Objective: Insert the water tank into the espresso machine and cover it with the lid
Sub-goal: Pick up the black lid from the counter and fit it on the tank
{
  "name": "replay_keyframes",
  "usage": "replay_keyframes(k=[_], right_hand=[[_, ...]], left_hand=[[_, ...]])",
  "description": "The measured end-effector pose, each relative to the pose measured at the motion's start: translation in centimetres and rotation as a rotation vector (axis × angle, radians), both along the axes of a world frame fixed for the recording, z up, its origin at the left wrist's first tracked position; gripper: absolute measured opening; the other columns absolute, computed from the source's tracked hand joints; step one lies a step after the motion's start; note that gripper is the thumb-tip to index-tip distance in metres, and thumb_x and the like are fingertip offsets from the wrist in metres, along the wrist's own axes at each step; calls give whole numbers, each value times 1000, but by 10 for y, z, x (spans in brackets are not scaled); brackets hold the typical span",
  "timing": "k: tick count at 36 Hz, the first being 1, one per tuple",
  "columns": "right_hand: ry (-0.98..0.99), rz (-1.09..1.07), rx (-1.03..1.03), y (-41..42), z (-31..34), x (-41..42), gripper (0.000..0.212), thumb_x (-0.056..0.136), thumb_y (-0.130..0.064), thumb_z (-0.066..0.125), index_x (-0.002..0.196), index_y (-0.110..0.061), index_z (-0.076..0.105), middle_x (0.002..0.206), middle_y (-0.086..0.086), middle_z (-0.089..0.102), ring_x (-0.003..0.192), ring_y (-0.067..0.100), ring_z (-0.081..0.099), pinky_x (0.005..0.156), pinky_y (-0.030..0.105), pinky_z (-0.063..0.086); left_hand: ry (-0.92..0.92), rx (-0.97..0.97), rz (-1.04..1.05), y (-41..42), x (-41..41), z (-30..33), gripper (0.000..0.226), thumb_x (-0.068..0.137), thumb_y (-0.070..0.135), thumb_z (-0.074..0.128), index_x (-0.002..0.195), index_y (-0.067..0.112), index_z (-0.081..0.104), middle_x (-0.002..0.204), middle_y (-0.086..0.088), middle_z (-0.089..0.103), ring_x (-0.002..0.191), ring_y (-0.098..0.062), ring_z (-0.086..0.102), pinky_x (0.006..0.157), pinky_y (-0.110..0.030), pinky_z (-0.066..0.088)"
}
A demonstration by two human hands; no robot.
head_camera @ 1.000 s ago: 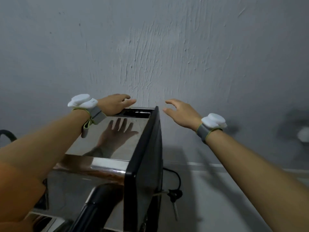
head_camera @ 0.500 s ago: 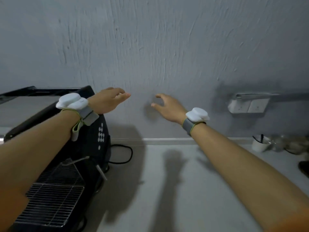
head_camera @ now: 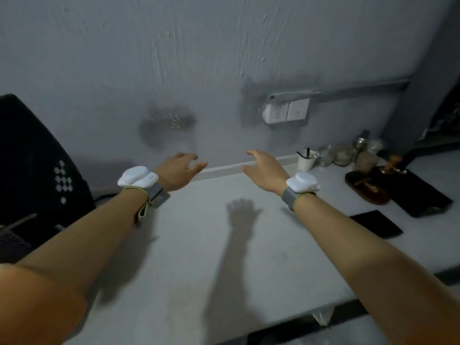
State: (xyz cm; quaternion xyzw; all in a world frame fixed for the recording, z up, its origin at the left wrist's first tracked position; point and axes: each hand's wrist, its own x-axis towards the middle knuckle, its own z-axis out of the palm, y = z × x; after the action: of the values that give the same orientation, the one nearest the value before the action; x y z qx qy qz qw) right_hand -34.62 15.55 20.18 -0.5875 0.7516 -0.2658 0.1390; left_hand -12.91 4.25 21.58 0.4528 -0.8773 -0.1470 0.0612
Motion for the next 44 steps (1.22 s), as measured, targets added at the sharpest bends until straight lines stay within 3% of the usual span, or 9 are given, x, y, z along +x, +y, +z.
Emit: replay_keyframes(k=[5, 13, 25, 34, 40, 44], right_hand=[[2, -58, 7, 31, -25, -57, 55, 94, -34, 50, 142, -9, 38, 149, 14, 41, 138, 32, 37, 113, 36, 27], [-40, -56, 100, 75, -77, -192, 56, 94, -35, 49, 144, -14, 36, 152, 10, 37, 139, 31, 34, 115, 39, 28], [-24, -85, 286, 139, -166, -335, 51, 95, -31, 48, 142, -15, 40, 149, 10, 40, 135, 34, 36, 111, 39, 30], [60, -5, 451, 160, -223, -374, 47, 93, -24, 51, 139, -14, 45, 144, 8, 43, 129, 33, 38, 109, 37, 34], [177, 84, 475, 159, -248, -388, 45, 90, -25, 55, 134, -18, 49, 136, 5, 47, 125, 28, 39, 103, 39, 38], [291, 116, 431, 157, -260, -390, 47, 88, -25, 56, 134, -21, 49, 131, 3, 51, 122, 27, 41, 100, 37, 35]], left_hand=[[28, 5, -13, 29, -55, -29, 58, 93, 56, 34, 131, 15, 48, 137, -17, 50, 125, -36, 46, 107, -42, 37], [34, 110, 51, 80, -182, -82, 63, 92, 59, 33, 137, 15, 42, 144, -14, 44, 128, -35, 44, 109, -47, 36], [-84, 184, 3, 156, -337, -171, 55, 95, 52, 36, 136, 16, 41, 141, -12, 44, 129, -33, 38, 105, -47, 38], [-120, 245, -153, 185, -405, -237, 48, 93, 41, 46, 130, 12, 45, 130, -13, 48, 121, -34, 42, 99, -45, 42], [-152, 179, -292, 193, -440, -266, 48, 91, 32, 51, 132, 6, 47, 132, -16, 48, 122, -36, 40, 102, -45, 39], [-171, 96, -335, 197, -454, -276, 44, 89, 24, 50, 129, 4, 51, 129, -17, 50, 118, -36, 43, 95, -45, 40]])
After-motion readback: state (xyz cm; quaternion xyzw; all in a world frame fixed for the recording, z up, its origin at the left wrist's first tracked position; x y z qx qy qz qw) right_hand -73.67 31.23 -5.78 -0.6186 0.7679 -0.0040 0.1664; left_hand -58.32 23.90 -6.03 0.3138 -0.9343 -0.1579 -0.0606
